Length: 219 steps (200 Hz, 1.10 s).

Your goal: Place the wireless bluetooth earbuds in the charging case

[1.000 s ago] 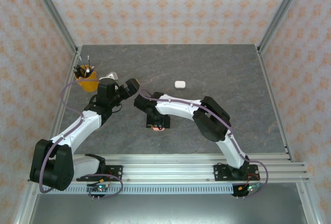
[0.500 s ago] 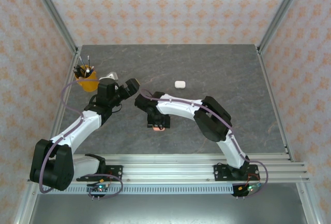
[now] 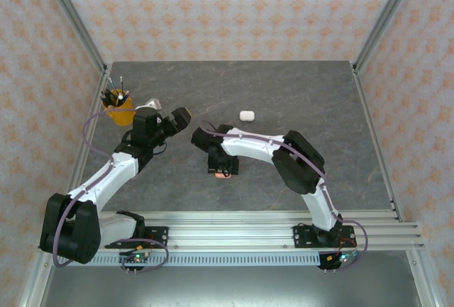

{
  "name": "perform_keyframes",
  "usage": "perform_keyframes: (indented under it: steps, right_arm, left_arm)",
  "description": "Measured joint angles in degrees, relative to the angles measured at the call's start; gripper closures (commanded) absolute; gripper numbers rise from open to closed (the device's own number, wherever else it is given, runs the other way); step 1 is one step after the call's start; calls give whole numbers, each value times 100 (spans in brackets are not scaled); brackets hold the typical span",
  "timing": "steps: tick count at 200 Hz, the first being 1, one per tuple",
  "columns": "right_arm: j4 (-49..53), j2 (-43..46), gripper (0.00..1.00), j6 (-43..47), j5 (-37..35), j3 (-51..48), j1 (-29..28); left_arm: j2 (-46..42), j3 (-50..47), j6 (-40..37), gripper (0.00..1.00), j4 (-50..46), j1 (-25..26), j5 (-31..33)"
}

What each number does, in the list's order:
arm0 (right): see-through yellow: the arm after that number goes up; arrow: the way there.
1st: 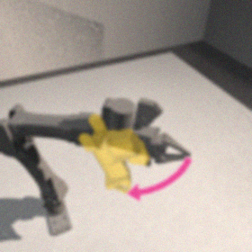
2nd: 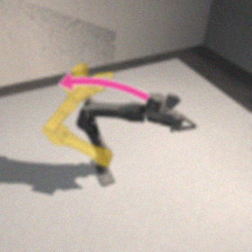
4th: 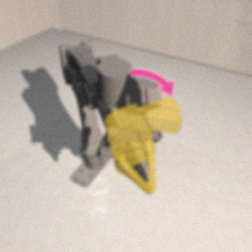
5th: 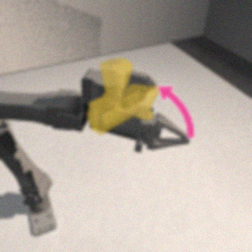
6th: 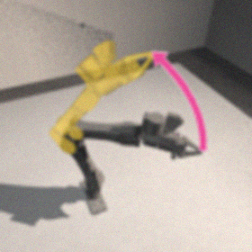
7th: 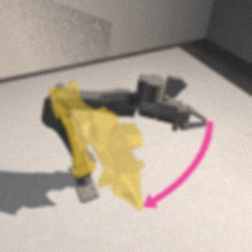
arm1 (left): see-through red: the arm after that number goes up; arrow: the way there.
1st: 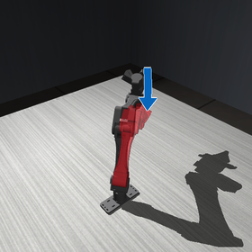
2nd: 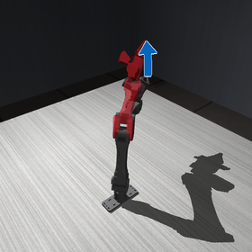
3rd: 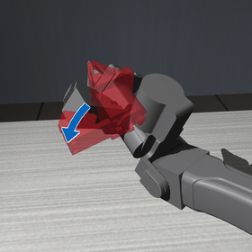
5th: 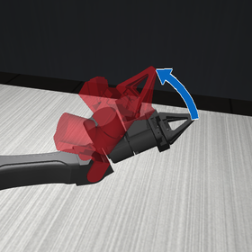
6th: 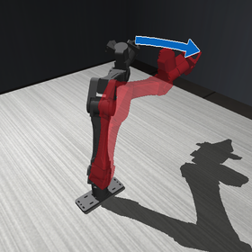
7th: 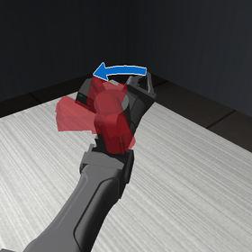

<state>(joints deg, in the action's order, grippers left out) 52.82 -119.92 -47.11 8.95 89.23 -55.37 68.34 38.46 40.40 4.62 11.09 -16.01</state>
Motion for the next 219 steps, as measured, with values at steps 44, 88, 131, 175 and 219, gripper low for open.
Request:
perform_keyframes:
  steps: [44,88,131,175,219]
  right_arm:
    - [-129,210,49,-291,-72,-304,151]
    - [-144,225,50,-616,-240,-319,234]
    - [-140,238,50,-938,-352,-319,229]
    - [-120,380,50,-1115,-498,-317,229]
    - [-122,448,50,-1167,-514,-315,229]
  left_arm:
    - [0,0,0,0,-17,0,-4]
    - [4,0,0,0,-17,0,-28]
    - [7,0,0,0,-26,0,-103]
    - [83,24,0,0,-59,0,-162]
    - [133,42,0,0,-66,0,-177]
